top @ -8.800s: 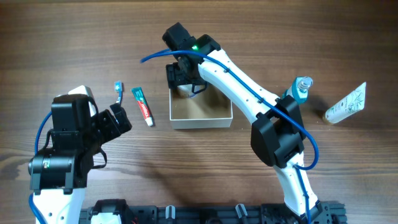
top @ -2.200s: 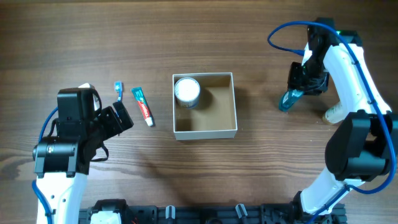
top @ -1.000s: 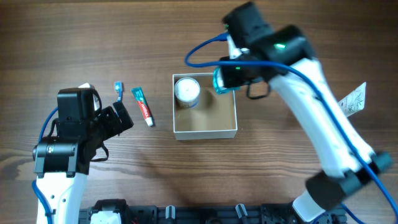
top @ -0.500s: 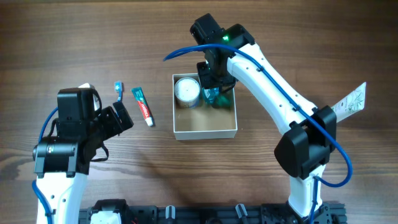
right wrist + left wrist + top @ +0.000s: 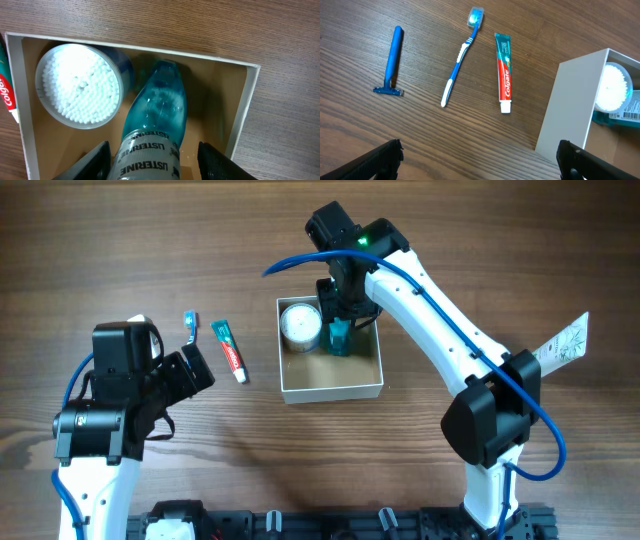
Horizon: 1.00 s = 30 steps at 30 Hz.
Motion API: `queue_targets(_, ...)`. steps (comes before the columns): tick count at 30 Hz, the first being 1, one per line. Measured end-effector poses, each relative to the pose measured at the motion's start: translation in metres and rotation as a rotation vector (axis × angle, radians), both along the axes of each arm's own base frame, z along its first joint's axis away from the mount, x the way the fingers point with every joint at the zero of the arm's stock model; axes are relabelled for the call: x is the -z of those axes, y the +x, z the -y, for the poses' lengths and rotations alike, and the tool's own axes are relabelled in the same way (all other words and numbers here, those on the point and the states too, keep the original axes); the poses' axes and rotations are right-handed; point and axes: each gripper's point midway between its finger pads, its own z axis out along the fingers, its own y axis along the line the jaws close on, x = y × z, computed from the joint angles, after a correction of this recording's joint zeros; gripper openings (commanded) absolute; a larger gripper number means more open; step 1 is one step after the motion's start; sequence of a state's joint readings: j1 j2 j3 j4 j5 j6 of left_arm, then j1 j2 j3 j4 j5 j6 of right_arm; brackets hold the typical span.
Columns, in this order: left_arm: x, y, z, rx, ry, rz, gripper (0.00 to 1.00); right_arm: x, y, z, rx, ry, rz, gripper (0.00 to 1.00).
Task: Pack container
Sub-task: 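Carry the bottle into the box beside the tub and release, then move the right gripper to the white Pantene tube and grasp it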
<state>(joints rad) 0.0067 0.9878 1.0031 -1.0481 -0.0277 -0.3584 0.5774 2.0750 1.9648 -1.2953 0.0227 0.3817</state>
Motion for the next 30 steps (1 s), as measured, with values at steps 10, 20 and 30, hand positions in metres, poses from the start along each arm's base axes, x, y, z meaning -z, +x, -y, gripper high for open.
queue_targets(10,0.0,0.0,0.0,0.0,0.0,0.0,1.0,0.0,0.0,0.0,-0.004,-0.001,0.0,0.6)
queue_targets(20,0.0,0.0,0.0,0.0,0.0,0.0,1.0,-0.176,-0.017,0.124,0.268,0.073,0.394,0.84)
queue_targets(30,0.0,0.0,0.0,0.0,0.0,-0.001,1.0,-0.171,-0.066,0.338,0.855,-0.106,0.267,0.94)
